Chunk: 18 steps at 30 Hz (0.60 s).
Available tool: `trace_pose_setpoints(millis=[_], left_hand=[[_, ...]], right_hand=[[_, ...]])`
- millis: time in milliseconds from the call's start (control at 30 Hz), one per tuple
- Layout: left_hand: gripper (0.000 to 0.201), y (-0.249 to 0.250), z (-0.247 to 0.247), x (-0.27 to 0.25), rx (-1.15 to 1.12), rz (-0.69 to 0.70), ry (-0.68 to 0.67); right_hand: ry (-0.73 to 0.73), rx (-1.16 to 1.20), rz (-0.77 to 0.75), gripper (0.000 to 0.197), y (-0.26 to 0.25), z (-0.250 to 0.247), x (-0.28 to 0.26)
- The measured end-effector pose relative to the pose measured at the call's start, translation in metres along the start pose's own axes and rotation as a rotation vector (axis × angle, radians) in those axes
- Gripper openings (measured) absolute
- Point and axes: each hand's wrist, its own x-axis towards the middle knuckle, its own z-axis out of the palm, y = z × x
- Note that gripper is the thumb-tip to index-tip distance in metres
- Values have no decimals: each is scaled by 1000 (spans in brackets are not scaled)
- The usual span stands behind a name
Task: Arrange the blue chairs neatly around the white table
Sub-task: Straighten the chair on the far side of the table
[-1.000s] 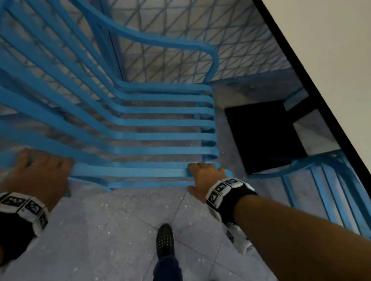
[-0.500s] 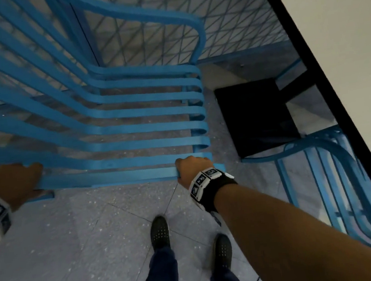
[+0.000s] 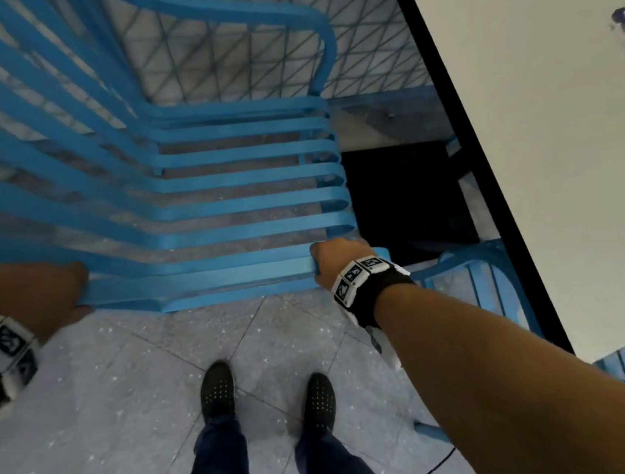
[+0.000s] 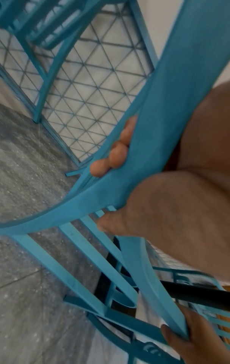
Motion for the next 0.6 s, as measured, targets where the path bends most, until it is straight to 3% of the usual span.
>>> trace_pose_setpoints(millis=[33,100,200,333,600], left_hand=[[98,47,-66,-28,-54,-62,-167],[68,107,-190,-87,40,-143,-151],[45,185,-305,-167,103,-119,-36],[33,224,-328,-172,138,-113,-4],[29,241,-338,-158,119,-176,12]], right_hand=[[-5,-5,18,19,12,-1,-3],[-27,-2,60,21,35,-4,-7],[-69,-8,127,22,65,-4,-9],[-130,-36,195,22,92,-2,-8],[-117,-41,292,25,109,-5,1]])
